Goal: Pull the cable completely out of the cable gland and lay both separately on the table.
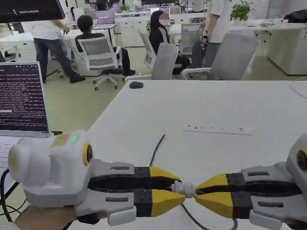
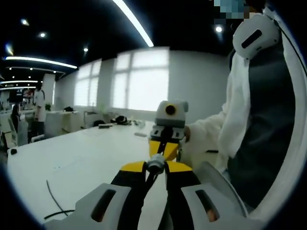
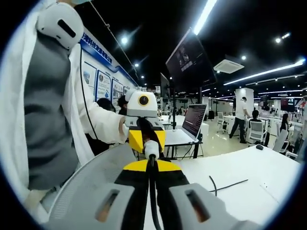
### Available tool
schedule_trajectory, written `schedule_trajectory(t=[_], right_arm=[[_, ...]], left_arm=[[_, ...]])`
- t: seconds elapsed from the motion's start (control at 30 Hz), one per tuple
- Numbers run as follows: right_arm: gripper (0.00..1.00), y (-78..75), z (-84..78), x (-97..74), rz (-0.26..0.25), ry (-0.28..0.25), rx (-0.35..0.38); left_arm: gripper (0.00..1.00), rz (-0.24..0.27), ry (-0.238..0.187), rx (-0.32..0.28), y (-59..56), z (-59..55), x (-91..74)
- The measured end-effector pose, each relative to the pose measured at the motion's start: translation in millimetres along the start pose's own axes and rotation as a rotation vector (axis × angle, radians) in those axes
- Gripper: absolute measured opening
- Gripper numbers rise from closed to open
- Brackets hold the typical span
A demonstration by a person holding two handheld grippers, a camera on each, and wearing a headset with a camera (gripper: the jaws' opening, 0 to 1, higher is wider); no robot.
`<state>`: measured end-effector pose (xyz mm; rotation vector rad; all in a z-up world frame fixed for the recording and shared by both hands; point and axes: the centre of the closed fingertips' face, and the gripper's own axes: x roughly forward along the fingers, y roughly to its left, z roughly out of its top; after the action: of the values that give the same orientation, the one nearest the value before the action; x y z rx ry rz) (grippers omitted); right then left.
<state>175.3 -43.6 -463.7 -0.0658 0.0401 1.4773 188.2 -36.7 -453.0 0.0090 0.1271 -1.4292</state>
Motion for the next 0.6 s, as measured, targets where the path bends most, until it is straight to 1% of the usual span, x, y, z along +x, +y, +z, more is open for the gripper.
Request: schedule_trajectory(t=[0.1, 0.13, 0.17, 0.23, 0.27, 0.3, 0.33, 0.37, 0.4, 0.43, 0.5, 0.57, 0.6], right_arm=[[0.01, 0.2, 4.1, 1.5, -0.025, -0.004, -0.015], [0.01, 0.2, 5.8, 3.3, -0.032, -0.008, -0.014], [0.01, -0.1, 7.5, 4.8, -0.04, -0.013, -0.013], [0.01, -0.3, 12.1, 10.7, -0.057, -0.024, -0.007], [0.01, 0.6, 14.1, 14.0, -0.058, -0.027, -0.005], [0.01, 2.2, 16.2, 19.0, -0.06, -0.025, -0.003], [0.01, 3.6, 16.6, 22.8, -0.059, -0.019, -0.006], [0.01, 1.3, 19.7, 27.0, -0.084, -0.028, -0.007], [0.01, 3.3, 19.7, 28.9, -0.075, -0.019, -0.009], [0.01, 2.7, 21.2, 31.3, -0.087, -0.022, 0.005], [0.01, 4.9, 21.4, 37.9, -0.096, -0.011, 0.012], [0.02, 5.6, 21.4, 41.6, -0.106, -0.001, 0.008], [0.02, 6.3, 22.0, 44.9, -0.114, 0.007, 0.005]], left_arm=[[0.17, -0.034, -0.011, -0.032, 3.5, 2.3, -1.4], [0.19, -0.06, -0.026, -0.037, 2.3, 3.7, -2.1], [0.21, -0.082, -0.031, -0.041, 0.6, 3.4, -2.5], [0.28, -0.11, -0.033, -0.045, -1.3, 2.8, -2.1], [0.29, -0.12, -0.033, -0.032, -3.1, 3.3, -2.2], [0.25, -0.135, -0.046, -0.001, -4.2, 5.9, -4.1], [0.2, -0.136, -0.05, 0.001, -2.6, 6.7, -5.9], [0.18, -0.177, -0.07, -0.024, -5.5, 9.8, -9.7], [0.18, -0.165, -0.071, -0.041, -0.9, 9.5, -11.9], [0.18, -0.165, -0.078, -0.05, 0.5, 9.7, -14.0], [0.17, -0.182, -0.069, -0.055, 0.0, 9.3, -19.7], [0.17, -0.19, -0.063, -0.041, -0.5, 8.9, -25.5], [0.17, -0.195, -0.064, -0.048, 1.1, 9.1, -29.6]])
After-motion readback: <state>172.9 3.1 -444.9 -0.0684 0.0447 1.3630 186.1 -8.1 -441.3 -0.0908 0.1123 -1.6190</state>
